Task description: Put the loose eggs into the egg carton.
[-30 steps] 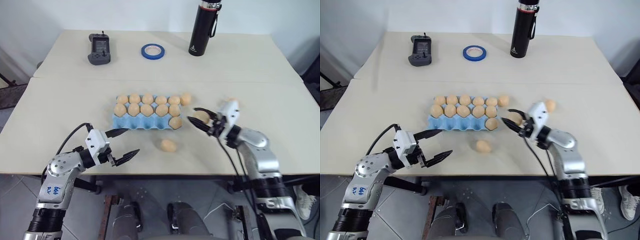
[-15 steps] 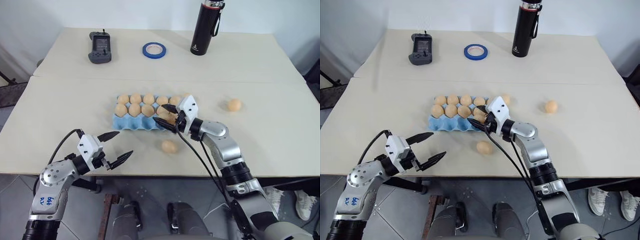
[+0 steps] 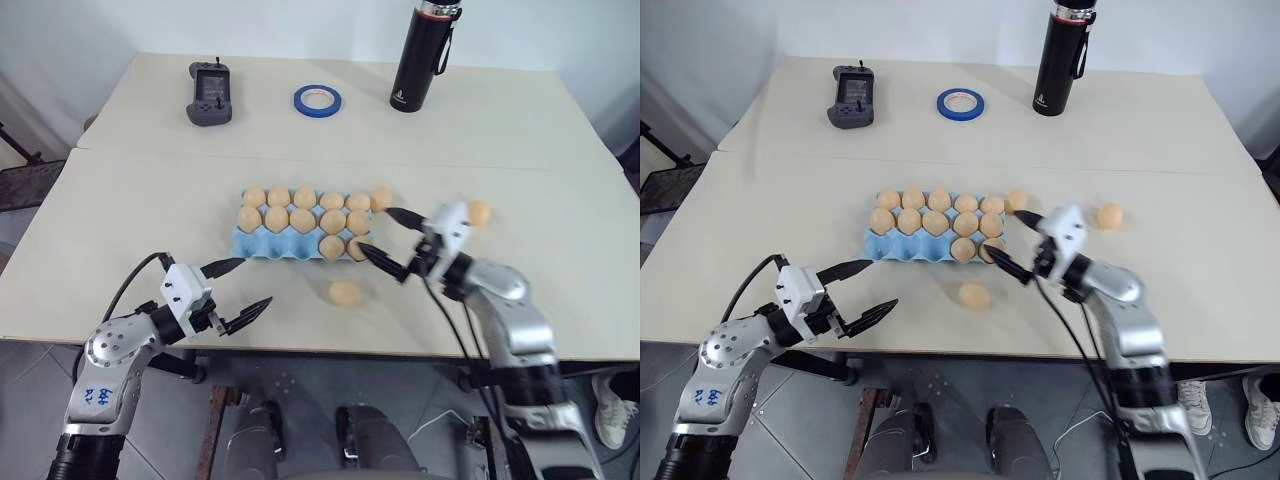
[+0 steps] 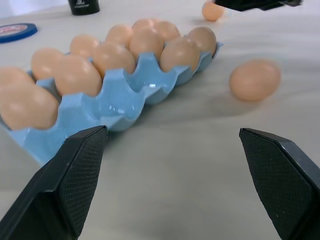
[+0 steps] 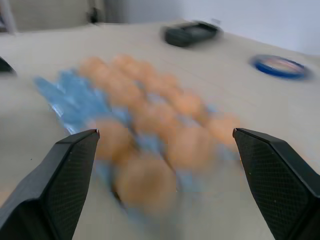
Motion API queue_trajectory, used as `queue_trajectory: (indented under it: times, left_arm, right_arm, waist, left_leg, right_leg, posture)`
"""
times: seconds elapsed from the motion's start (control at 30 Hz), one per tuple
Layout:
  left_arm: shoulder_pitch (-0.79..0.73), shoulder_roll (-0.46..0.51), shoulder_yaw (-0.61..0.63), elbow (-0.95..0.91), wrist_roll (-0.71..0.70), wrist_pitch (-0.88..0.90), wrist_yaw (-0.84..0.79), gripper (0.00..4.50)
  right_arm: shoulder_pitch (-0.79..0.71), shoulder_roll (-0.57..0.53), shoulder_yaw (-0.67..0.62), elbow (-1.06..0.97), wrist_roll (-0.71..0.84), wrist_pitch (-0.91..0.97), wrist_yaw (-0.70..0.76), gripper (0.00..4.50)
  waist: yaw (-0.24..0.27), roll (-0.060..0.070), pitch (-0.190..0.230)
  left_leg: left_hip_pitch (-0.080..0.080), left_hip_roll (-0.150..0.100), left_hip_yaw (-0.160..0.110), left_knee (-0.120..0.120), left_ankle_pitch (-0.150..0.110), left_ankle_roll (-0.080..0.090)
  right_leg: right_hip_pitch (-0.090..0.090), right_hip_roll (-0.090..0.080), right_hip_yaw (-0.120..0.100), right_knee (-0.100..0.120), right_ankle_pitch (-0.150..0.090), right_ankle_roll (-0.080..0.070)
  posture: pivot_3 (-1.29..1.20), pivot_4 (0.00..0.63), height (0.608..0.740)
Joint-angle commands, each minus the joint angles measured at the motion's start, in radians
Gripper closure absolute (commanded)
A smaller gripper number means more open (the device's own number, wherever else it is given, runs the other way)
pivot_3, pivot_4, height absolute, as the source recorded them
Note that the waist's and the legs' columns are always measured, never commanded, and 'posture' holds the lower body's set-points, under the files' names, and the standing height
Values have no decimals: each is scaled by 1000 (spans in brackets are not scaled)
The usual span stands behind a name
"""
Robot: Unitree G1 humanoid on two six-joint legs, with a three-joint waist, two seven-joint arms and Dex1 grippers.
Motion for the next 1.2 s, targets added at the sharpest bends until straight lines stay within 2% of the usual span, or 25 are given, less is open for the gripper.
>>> queue_trajectory:
  times: [0.03,0.23,0.43,0.5,0.63,0.7,0.93,1.03,1.13,1.2]
  left_arm:
    - [-11,-8,-6,-11,-24,2,-18,0]
    - [-67,-37,-54,-1,-9,5,-29,0]
    - [-133,-56,-104,28,7,-3,-52,0]
    - [-150,-60,-114,37,-2,5,-64,0]
    - [-159,-55,-110,35,-4,19,-64,0]
    - [-155,-53,-99,33,-7,20,-59,0]
    - [-115,-53,-73,-8,-5,22,-29,0]
    - [-83,-56,-67,-47,-5,29,-7,0]
    - [-56,-50,-47,-76,-6,32,16,0]
    - [-41,-45,-33,-87,-8,32,26,0]
  right_arm:
    - [108,-29,-139,2,13,-93,-52,25]
    - [259,-3,-248,87,-41,-232,-189,25]
    - [221,19,-220,138,-84,-238,-287,25]
    - [171,26,-212,165,-101,-194,-346,25]
    - [-60,12,-156,250,-108,-28,-405,25]
    - [-151,6,-137,328,-122,-12,-411,25]
    - [-468,-1,-93,746,-210,-56,-518,25]
    - [-558,-1,-70,910,-251,-99,-574,25]
    - [-601,19,-80,955,-229,-119,-563,621]
    - [-606,28,-71,947,-226,-123,-542,1315]
  waist:
    - [-1,0,0]
    - [-15,0,0]
    - [-18,0,0]
    - [-18,0,0]
    - [-28,1,0]
    - [-25,1,0]
    - [-13,1,0]
    - [-15,1,0]
    - [-15,1,0]
    - [-15,1,0]
  left_leg:
    - [0,0,0,0,0,0]
    - [3,1,-2,3,1,-1]
    - [3,0,-1,5,1,0]
    - [2,0,-1,6,1,0]
    - [2,0,-1,6,1,-1]
    - [2,0,-1,6,1,-1]
    - [1,0,-1,6,5,-2]
    - [1,0,0,7,5,-1]
    - [1,0,0,7,5,-1]
    - [1,0,0,7,5,-1]
  right_leg:
    - [0,0,0,0,0,0]
    - [2,2,1,2,0,0]
    - [2,2,2,3,1,2]
    - [2,2,2,3,1,2]
    - [1,2,2,5,1,2]
    - [1,2,2,6,1,2]
    - [0,3,2,6,0,1]
    - [0,3,3,5,0,1]
    - [0,3,3,5,0,1]
    - [0,3,3,6,0,1]
  posture:
    - [0,150,740]
    - [0,150,740]
    - [0,150,740]
    - [0,150,740]
    - [0,150,740]
    - [0,150,740]
    - [0,150,740]
    - [0,150,740]
    - [0,150,740]
    - [0,150,740]
